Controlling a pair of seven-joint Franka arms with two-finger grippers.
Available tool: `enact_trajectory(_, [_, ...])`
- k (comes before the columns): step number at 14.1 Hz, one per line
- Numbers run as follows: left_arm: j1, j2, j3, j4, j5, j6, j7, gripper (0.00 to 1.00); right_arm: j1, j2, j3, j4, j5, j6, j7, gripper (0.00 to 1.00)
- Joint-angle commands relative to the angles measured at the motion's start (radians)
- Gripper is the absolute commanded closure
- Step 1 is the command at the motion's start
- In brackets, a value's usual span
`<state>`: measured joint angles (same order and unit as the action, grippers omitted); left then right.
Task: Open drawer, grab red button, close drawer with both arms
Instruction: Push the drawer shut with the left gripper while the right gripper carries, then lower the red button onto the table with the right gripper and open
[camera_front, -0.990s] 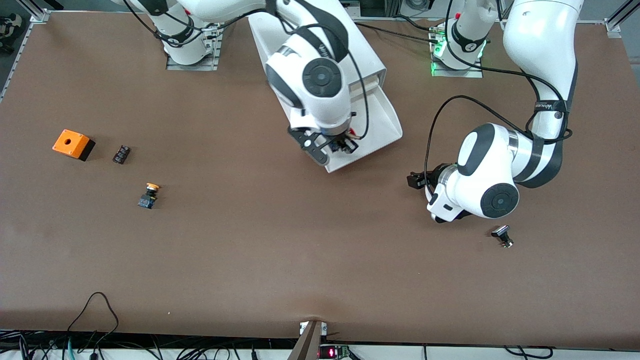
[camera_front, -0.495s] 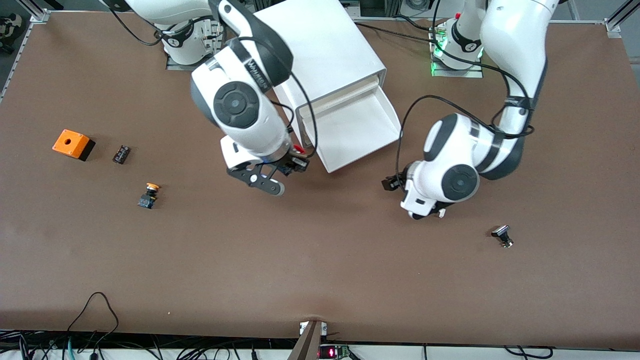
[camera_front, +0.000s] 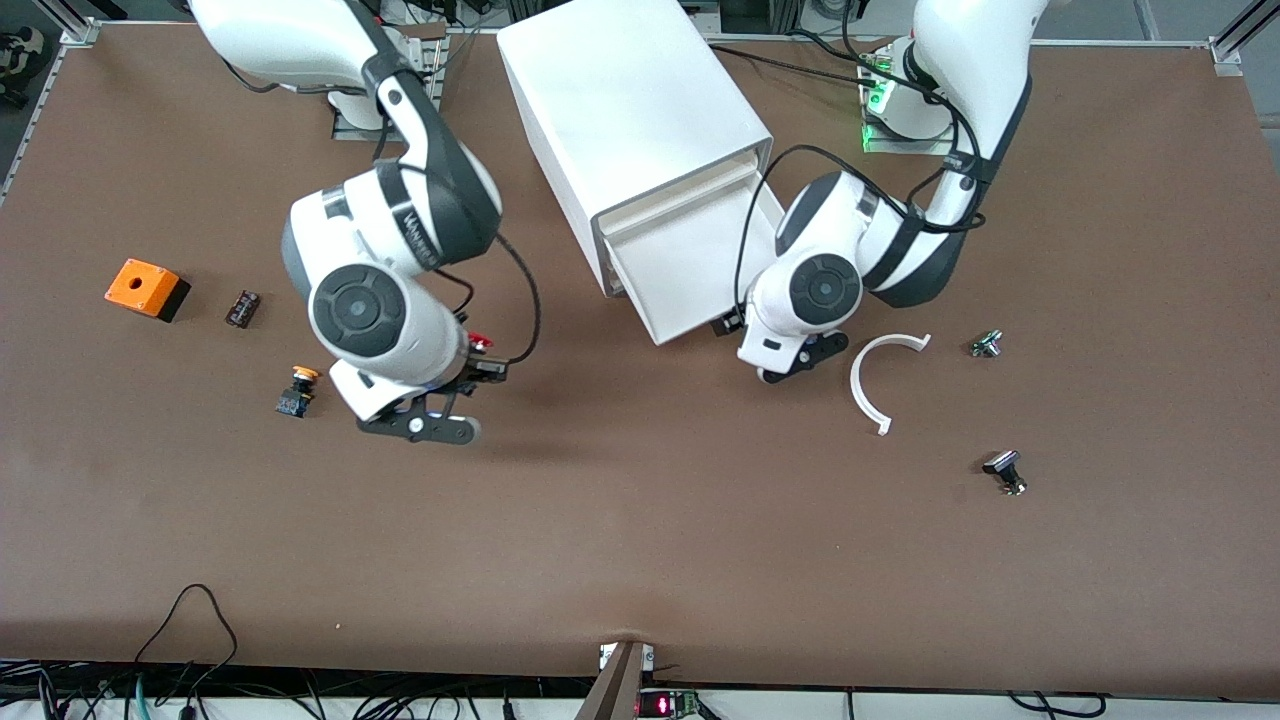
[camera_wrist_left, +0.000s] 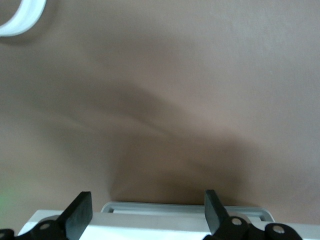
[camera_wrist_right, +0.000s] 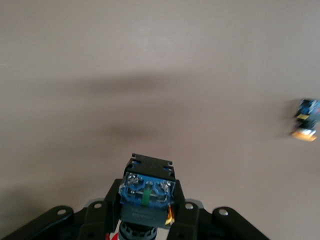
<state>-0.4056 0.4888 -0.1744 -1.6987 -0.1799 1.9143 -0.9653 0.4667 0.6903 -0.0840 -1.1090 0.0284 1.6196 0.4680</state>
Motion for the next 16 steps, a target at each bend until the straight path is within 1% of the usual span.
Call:
enact_trajectory(1, [0.005,-0.056,-0.033,-0.076,0.019,0.017,-0.024,0.01,-0.048,-0.058,-0.028,-0.15,0.01,0.103,-0.148,1.0])
enact_trajectory(4, [0.007,-0.064,-0.062,-0.09,0.005,0.017,-0.024,0.01,-0.133,-0.087,-0.028,-0.308,0.011,0.265,-0.305,1.0])
enact_trajectory(5, [0.01,-0.064,-0.086,-0.097,0.005,0.017,-0.024,0.01,-0.178,-0.089,-0.028,-0.372,0.027,0.339,-0.377,1.0])
enact_trajectory(6, [0.011,-0.064,-0.094,-0.101,0.004,0.017,-0.024,0.01,-0.201,-0.087,-0.028,-0.402,0.044,0.374,-0.422,1.0])
enact_trajectory(8, [0.014,-0.068,-0.114,-0.104,-0.032,0.017,-0.024,0.01,-0.233,-0.089,-0.028,-0.477,0.07,0.452,-0.491,1.0])
enact_trajectory(10, [0.013,-0.072,-0.123,-0.105,-0.055,0.014,-0.023,0.01,-0.252,-0.089,-0.028,-0.572,0.071,0.579,-0.529,1.0])
enact_trajectory(12, [0.014,-0.072,-0.152,-0.116,-0.055,0.014,-0.023,0.01,-0.269,-0.084,-0.027,-0.638,0.071,0.672,-0.546,1.0])
enact_trajectory(14, [0.013,-0.072,-0.171,-0.127,-0.055,0.015,-0.023,0.01,-0.269,-0.075,-0.026,-0.654,0.071,0.7,-0.546,1.0])
enact_trajectory(15, [0.013,-0.072,-0.178,-0.127,-0.055,0.015,-0.023,0.01,-0.269,-0.072,-0.026,-0.652,0.071,0.7,-0.543,0.85])
enact_trajectory(16, [0.014,-0.072,-0.194,-0.127,-0.055,0.015,-0.023,0.01,-0.269,-0.072,-0.026,-0.652,0.071,0.701,-0.537,0.48])
